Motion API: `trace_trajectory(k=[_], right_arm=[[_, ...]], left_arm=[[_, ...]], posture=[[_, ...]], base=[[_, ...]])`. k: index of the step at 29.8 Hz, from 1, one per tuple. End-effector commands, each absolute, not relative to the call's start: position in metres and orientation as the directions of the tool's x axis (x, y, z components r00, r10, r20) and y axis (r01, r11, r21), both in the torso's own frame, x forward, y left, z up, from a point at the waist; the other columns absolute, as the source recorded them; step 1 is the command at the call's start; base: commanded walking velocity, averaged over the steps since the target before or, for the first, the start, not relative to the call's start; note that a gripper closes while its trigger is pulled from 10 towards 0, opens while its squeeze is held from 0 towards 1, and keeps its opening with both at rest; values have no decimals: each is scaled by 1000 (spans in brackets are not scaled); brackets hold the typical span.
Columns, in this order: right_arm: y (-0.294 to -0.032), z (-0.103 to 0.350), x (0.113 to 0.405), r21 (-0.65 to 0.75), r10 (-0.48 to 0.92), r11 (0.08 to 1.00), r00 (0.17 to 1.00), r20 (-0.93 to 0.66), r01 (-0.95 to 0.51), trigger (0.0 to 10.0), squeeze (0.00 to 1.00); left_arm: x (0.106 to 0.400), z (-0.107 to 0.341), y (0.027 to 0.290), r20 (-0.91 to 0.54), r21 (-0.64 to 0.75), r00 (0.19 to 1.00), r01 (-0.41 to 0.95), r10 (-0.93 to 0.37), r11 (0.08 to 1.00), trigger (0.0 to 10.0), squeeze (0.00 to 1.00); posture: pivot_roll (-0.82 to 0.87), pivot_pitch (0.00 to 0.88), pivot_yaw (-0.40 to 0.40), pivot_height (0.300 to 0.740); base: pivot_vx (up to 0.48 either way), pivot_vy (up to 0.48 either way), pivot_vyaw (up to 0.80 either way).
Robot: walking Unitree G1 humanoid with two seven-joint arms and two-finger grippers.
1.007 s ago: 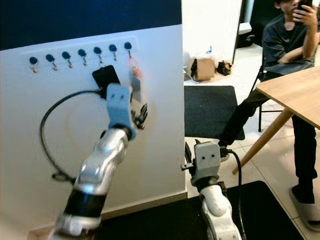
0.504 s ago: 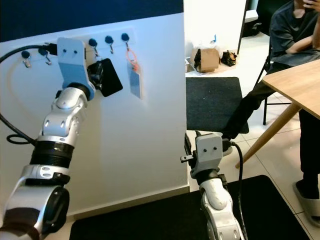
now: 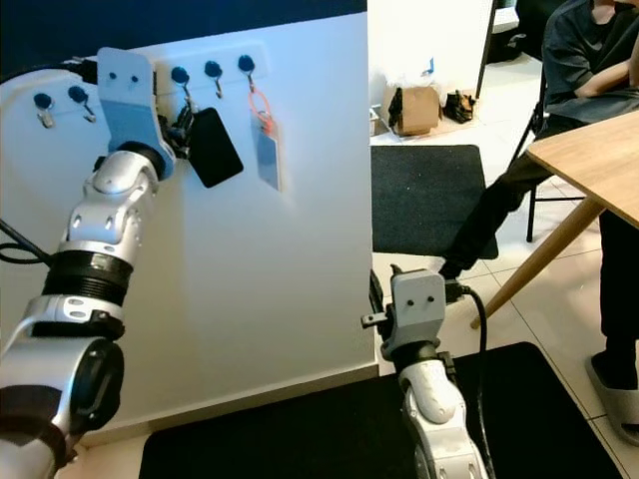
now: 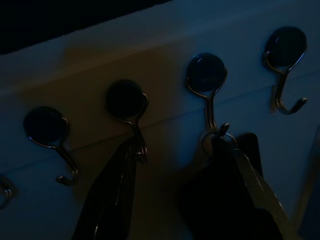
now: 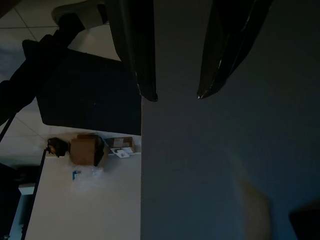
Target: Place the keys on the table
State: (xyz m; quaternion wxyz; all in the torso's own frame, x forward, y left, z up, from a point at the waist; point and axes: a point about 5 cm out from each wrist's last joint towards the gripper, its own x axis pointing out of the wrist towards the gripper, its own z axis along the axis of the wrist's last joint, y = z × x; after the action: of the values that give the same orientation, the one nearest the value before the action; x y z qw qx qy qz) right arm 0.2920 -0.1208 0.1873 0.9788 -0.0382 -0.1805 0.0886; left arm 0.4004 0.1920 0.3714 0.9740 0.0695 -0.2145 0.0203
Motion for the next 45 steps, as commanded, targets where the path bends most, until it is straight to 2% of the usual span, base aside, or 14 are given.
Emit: trace_trajectory(k=[1, 5, 14, 22, 27, 33, 37, 45], right_arm=[[-120, 184, 289, -101, 188, 981, 925, 331, -164, 10000, 0], [-120, 182, 287, -103, 186, 982, 927, 326, -161, 10000, 0], [-131, 189, 292, -117, 169, 984, 925, 340, -136, 10000, 0], [-133, 194, 296, -127, 174, 982, 919, 354, -137, 10000, 0], [-130, 195, 297, -125, 180, 982, 917, 355, -145, 10000, 0], [-130, 194, 297, -125, 181, 981, 918, 353, -146, 10000, 0], [-129, 193, 296, -119, 178, 982, 920, 349, -145, 10000, 0], [-128, 193, 298, -117, 180, 982, 919, 351, -148, 10000, 0]], left_arm=[[398, 381, 191, 445, 136, 895, -30, -34, 990, 10000, 0], [393, 377, 189, 445, 181, 892, 0, -82, 983, 10000, 0], [382, 372, 205, 455, 195, 888, -26, -67, 981, 10000, 0], [372, 363, 201, 440, 198, 892, 16, -103, 980, 10000, 0], [373, 348, 215, 397, 151, 918, -70, 4, 986, 10000, 0], [370, 343, 222, 375, 127, 926, -102, 48, 987, 10000, 0], [366, 350, 204, 414, 122, 910, -25, -28, 992, 10000, 0], [365, 356, 173, 438, 104, 896, 34, -77, 994, 10000, 0]], posture=[[20, 247, 138, 740], [19, 246, 140, 740], [29, 245, 134, 740], [34, 242, 132, 740], [37, 243, 132, 740], [37, 242, 135, 740], [36, 244, 137, 740], [35, 245, 131, 740]], base=[[0, 0, 0], [0, 0, 0], [0, 0, 0], [0, 0, 0], [0, 0, 0], [0, 0, 0], [0, 0, 0], [0, 0, 0]])
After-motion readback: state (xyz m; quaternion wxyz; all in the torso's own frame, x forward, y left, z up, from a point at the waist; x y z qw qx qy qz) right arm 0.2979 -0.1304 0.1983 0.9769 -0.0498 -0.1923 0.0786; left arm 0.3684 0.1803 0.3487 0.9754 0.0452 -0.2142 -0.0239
